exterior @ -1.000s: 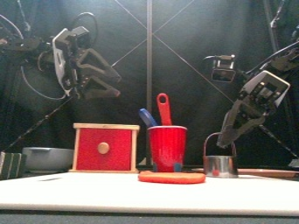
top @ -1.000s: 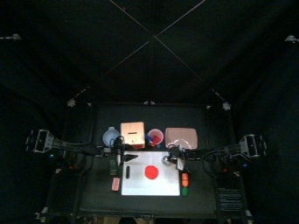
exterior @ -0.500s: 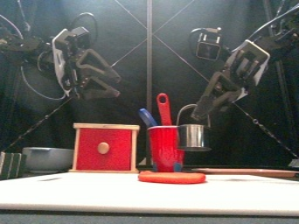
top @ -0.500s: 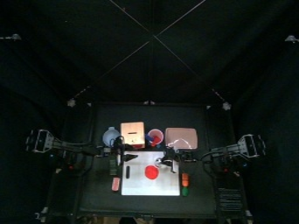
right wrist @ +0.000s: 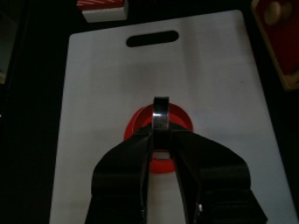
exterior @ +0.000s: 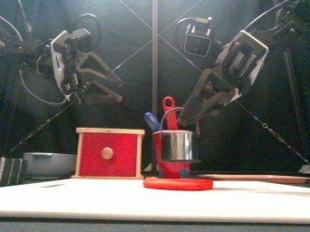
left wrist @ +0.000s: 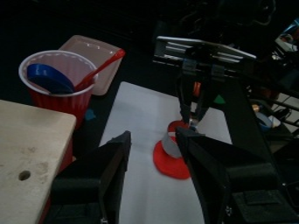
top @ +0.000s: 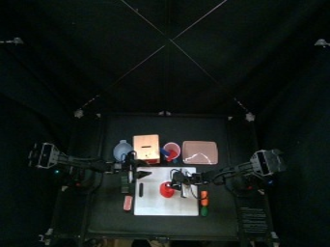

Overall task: Get the cutter from the drawer then cut the dough then place the extra dough in the bowl
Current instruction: Cut the dough

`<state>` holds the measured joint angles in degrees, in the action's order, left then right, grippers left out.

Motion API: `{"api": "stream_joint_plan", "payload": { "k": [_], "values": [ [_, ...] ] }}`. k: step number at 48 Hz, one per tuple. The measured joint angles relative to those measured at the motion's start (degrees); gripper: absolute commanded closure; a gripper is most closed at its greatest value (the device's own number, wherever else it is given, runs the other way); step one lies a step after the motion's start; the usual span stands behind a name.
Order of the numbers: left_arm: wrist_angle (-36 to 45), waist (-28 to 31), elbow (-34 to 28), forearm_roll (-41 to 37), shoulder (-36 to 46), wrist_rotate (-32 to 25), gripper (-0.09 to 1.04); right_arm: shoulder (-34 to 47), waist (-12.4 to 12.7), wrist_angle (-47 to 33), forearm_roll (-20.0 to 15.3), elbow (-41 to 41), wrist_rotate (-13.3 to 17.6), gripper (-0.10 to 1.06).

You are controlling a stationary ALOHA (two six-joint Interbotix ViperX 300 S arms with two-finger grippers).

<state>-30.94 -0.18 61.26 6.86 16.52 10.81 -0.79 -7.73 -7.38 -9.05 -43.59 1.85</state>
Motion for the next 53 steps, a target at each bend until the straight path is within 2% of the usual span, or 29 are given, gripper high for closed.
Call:
{"api": "stream_joint_plan", "payload": {
  "k": [42,53],
  "values": [
    [0.00,-0.18,0.35,0.00,-0.09,0.26,0.12,3.16,-1.41,0.09,-0.53,1.85,0.00,0.37],
    [0.00,-0.18,0.35,0.00,-0.09,0.26,0.12,3.96,-1.76,0.18,-0.62,2.02,0.00,0.31]
  ]
}}
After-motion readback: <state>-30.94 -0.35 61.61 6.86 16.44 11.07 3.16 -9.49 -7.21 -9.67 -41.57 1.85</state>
